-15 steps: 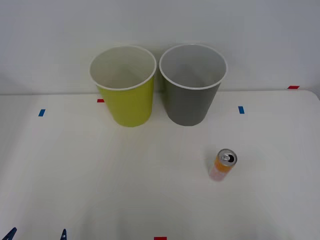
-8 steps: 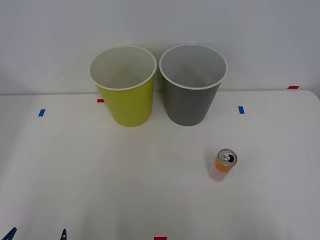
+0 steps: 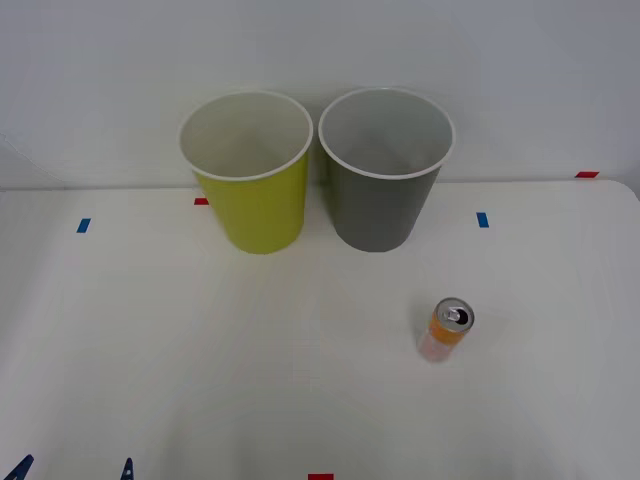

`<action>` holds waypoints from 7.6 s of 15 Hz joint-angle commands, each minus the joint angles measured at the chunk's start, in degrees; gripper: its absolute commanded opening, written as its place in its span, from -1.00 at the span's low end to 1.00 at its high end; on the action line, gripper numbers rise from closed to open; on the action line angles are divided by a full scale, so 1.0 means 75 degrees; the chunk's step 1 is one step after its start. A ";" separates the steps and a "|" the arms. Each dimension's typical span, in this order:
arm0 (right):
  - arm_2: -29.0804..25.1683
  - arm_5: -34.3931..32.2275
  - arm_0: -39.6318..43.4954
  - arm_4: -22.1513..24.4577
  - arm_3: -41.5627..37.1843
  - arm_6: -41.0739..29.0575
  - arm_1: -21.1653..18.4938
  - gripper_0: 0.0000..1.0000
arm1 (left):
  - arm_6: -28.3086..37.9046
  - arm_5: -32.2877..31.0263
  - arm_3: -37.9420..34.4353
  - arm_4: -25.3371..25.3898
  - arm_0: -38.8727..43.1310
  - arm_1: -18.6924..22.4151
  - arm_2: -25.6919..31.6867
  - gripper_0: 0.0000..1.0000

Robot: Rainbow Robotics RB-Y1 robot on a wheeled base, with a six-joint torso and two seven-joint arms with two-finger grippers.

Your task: Put cans in the gray bin and PET bottles in the light green bin.

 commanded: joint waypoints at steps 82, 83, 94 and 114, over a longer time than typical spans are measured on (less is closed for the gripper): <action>0.1945 0.7336 -0.6047 -0.1582 -0.1816 0.2813 0.0012 -0.88 | 0.0000 0.0000 0.0000 0.0000 0.0000 0.0000 0.0000 1.00; 0.1992 0.7957 -0.6141 -0.1617 -0.2262 0.2777 -0.0117 -0.88 | 0.0000 0.0000 0.0000 0.0000 0.0000 0.0000 0.0000 1.00; 0.1465 1.1320 -0.8859 -0.2848 -0.3199 0.2496 -0.0492 -0.88 | 0.0000 0.0000 0.0000 0.0000 0.0000 0.0000 0.0000 1.00; 0.0762 1.3230 -1.3805 -0.4570 -0.0844 0.2227 -0.1523 -0.89 | 0.0000 0.0000 0.0000 0.0000 0.0000 0.0000 0.0000 1.00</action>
